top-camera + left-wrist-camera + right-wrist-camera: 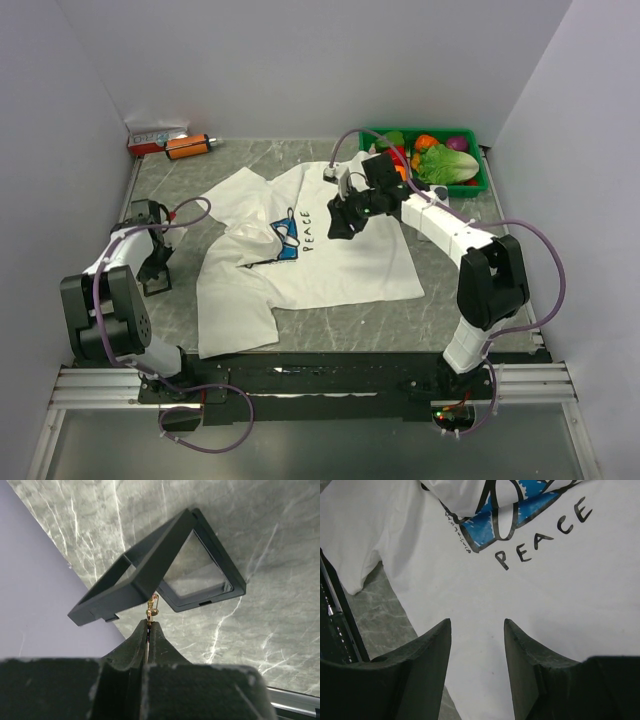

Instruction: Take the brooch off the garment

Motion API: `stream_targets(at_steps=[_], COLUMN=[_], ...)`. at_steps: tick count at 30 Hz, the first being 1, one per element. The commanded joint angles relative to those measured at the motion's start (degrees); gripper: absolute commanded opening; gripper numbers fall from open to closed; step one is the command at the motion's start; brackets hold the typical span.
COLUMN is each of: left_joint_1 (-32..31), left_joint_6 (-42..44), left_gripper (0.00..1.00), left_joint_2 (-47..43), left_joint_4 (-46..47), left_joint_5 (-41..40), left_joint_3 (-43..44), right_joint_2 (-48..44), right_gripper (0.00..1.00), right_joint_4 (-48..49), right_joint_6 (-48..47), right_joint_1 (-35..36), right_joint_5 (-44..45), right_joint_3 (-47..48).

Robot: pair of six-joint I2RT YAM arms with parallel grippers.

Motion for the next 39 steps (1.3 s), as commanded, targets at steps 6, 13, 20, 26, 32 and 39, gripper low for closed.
stream_targets(at_steps=[6,13,20,26,32,39], left_joint_1=[-0.3,-1.1,-2.8,-4.2,-4.9,-5.6], left_joint_6=[0.1,0.5,2.0,1.7,0.3,-0.9], left_gripper=[0.01,0.01,0.01,0.02,0.09,0.24], left_joint_2=[2.0,3.4,4.2,5.1,4.3,3.5], left_joint_4=[1.9,3.2,4.5,4.4,3.7,2.3], left_joint_5=[2.0,1.1,-2.7,-4.0,-3.7,-2.7], left_joint_3=[2.9,2.7,1.1,0.4,0.4,0.6], right_joint_2=[1.1,1.2,1.1,1.1,1.1,1.4], right_gripper=[0.54,0.54,0.54,0.54,0.54,0.54], right_joint_4=[0.2,0.2,0.7,0.7,0.8,0.7], right_joint_6=[-0.6,-0.9,-0.6,-0.8,-0.8,-0.9], right_joint_1=[0.6,0.8,1.3,1.6,1.6,1.6], right_joint_5=[0.8,1.1,1.3,1.4,1.5,1.4], right_joint_3=[2.3,2.1,1.3,0.9,0.5,0.7])
